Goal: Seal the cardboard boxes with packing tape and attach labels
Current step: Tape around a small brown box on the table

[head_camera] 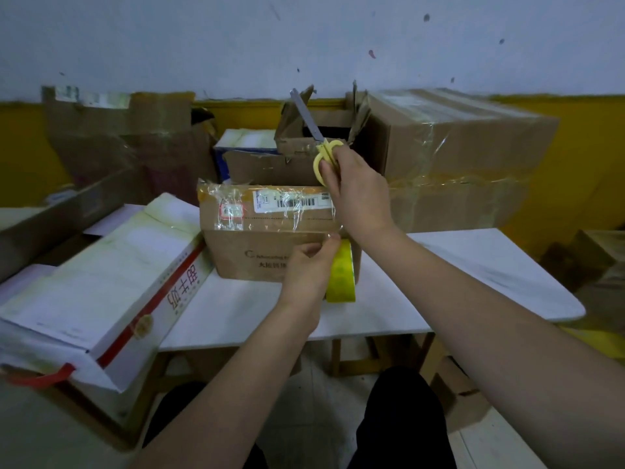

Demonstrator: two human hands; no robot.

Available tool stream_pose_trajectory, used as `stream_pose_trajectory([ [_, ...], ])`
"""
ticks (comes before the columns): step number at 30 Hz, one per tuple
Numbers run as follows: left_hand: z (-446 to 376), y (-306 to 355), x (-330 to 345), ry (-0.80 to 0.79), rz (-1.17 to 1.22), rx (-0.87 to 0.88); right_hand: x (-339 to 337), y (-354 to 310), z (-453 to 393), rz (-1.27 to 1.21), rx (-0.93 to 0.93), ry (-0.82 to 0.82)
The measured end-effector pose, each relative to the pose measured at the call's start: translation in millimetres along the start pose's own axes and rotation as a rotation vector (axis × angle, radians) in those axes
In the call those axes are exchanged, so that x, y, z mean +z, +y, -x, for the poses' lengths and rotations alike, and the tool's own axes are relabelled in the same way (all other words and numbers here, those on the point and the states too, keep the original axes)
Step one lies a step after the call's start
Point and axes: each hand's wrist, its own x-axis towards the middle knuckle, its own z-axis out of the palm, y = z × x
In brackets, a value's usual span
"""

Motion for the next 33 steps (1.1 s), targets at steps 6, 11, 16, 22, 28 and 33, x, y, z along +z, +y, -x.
stream_pose_trajectory([
  [6,6,-15,7,0.063,-0.181,0.109,9,4,-4,0.022,0.012,0.017],
  [11,14,-5,7,-0.067,0.017,0.063,-12,-2,-16,0.061,-0.011,-0.121],
  [16,13,-8,-1,-0.122,0.025,0.052,-117,-6,-32,-0.059,0.029,-0.431],
  [22,10,-12,-4,-0.137,0.029,0.083,-180,29,4,-0.086,0.370,-1.374],
  [28,8,-18,-6,-0.155,0.002,0.118,-131,58,14,-0.007,0.419,-1.489],
  [33,1,-21,-10,-0.140,-0.076,0.120,-104,53,10,-0.116,0.448,-1.465],
])
